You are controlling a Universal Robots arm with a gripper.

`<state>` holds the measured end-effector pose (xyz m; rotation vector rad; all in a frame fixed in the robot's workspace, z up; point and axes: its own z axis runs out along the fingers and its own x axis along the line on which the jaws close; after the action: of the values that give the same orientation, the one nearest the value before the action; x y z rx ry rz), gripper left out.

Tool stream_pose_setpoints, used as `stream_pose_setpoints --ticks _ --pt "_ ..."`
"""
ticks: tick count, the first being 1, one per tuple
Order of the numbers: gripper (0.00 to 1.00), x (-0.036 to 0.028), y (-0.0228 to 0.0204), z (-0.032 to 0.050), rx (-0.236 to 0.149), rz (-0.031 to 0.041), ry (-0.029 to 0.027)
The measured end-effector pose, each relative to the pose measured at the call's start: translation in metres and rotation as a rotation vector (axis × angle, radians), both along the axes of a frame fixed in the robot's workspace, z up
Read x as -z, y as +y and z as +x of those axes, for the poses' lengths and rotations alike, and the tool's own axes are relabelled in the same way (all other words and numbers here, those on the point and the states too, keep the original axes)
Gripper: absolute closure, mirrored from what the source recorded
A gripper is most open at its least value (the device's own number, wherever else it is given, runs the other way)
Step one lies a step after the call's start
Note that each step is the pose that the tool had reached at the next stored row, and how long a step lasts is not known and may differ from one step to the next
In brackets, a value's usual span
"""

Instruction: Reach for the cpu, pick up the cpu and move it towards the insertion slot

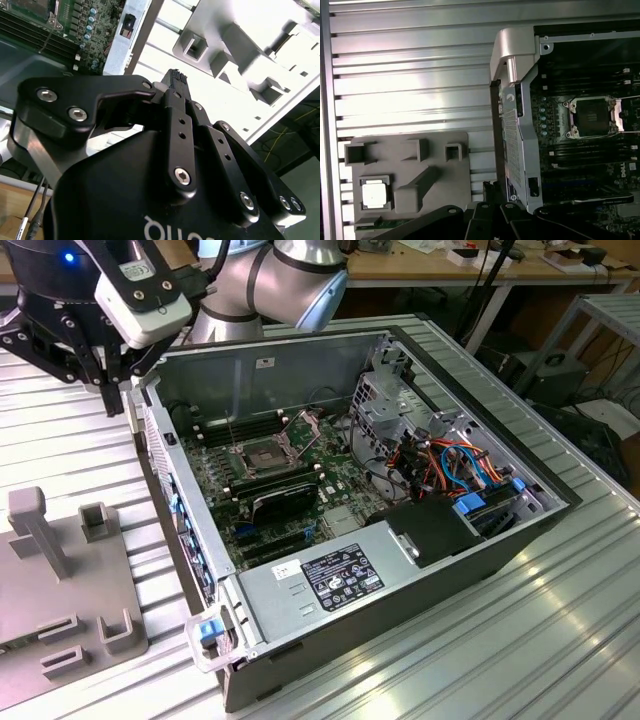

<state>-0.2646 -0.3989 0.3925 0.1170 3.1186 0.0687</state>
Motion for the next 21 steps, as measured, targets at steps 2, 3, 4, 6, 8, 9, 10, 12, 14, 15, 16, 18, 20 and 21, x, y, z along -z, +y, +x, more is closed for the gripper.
stream_pose_setpoints --ticks 2,3,4,6,8,9,10,12,14,15,16,18,20,21 --pt "0.89 0.0001 0.0 -0.0024 0.0 0.0 0.001" --pt "0.89 0.0001 0.0 -0.0035 0.0 0.0 0.0014" --pt "0.89 0.0001 0.0 -0.0044 0.0 0.0 0.0017" --pt "0.89 0.0002 0.0 -0.0061 0.0 -0.0001 0.0023" --pt "0.89 0.0002 0.0 -0.0071 0.0 0.0 0.0026" --pt "0.89 0.0002 0.0 -0.008 0.0 0.0 0.0029" --pt "0.89 0.0002 0.0 -0.0088 0.0 0.0 0.0032" --pt "0.89 0.0003 0.0 -0.01 0.0 0.0 0.0035" --pt "0.89 0.0003 0.0 -0.0111 0.0 0.0 0.004" --pt "0.89 0.0003 0.0 -0.0119 0.0 -0.0001 0.0042" --pt "0.89 0.0003 0.0 -0.0124 0.0 0.0 0.0043" --pt "0.89 0.0003 0.0 -0.0137 0.0 0.0 0.0046" --pt "0.89 0.0004 0.0 -0.0157 0.0 0.0 0.0047" --pt "0.89 0.0004 0.0 -0.0166 0.0 0.0 0.0048"
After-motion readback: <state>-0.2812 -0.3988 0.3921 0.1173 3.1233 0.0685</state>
